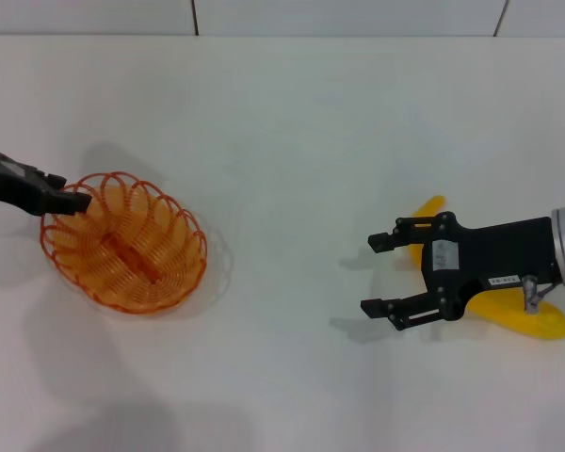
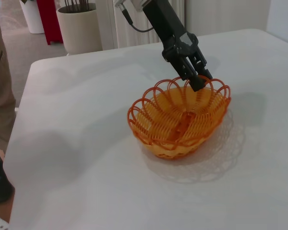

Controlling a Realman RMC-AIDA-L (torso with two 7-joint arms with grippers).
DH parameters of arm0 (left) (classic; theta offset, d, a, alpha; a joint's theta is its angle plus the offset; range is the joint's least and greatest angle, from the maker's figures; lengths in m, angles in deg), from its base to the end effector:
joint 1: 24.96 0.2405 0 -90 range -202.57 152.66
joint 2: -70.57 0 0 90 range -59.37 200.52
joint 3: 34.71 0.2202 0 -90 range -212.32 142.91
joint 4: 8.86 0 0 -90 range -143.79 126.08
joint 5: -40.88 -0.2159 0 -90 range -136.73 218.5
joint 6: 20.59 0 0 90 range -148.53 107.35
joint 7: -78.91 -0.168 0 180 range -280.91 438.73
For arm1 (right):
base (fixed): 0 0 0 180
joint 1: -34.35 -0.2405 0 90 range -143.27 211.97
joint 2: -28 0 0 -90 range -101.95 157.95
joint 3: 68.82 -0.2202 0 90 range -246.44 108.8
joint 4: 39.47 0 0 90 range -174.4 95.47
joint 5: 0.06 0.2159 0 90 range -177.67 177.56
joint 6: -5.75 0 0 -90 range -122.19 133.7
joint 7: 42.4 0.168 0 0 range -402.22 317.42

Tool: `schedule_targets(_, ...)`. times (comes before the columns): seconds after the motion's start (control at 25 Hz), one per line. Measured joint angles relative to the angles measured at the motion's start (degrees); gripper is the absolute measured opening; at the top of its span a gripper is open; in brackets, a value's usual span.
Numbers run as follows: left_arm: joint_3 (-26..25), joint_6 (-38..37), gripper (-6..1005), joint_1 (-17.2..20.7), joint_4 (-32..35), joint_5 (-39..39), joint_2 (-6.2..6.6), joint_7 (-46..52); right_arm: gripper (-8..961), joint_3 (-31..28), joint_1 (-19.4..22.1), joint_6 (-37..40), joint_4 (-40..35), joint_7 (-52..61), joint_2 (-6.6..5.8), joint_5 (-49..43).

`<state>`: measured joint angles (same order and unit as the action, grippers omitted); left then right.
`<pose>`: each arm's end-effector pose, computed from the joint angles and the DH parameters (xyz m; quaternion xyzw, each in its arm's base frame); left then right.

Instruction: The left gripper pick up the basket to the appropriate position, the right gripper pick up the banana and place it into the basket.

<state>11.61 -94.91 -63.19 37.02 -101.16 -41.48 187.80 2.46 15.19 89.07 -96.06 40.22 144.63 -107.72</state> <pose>-0.2716 0.3924 0.0517 -0.9169 -0.3200 0.0470 0.2338 0.2211 0.2999 -0.0215 -0.9850 0.1046 0.1105 0.0811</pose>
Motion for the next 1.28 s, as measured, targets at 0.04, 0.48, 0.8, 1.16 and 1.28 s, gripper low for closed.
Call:
schedule_targets(0.04, 0.0, 0.2, 673, 0.0, 0.0, 0.0, -0.03, 0.0, 861, 0.0, 0.0, 0.0, 0.0, 0.0, 0.00, 0.0)
schedule_targets(0.48, 0.0, 1.2, 455, -0.2, -1.5, -0.1, -0.26, -0.7, 862, 0.0, 0.0, 0.1, 0.0, 0.0, 0.00, 0.0)
schedule_targets(0.8, 0.0, 1.4, 422, -0.3, -1.6, -0.1, -0.31, -1.0, 861, 0.0, -0.1, 0.2, 0.0, 0.0, 0.00, 0.0)
schedule_targets(1.16, 0.0, 2.4, 385, -0.5, -2.9, -0.1, -0.60, -1.8, 862, 0.0, -0.1, 0.2, 0.0, 0.1, 0.03, 0.0)
schedule_targets(1.28, 0.0, 2.7, 373, -0.5, -2.9, 0.1, -0.62, -2.0, 862, 0.0, -0.1, 0.2, 0.0, 0.1, 0.08, 0.0)
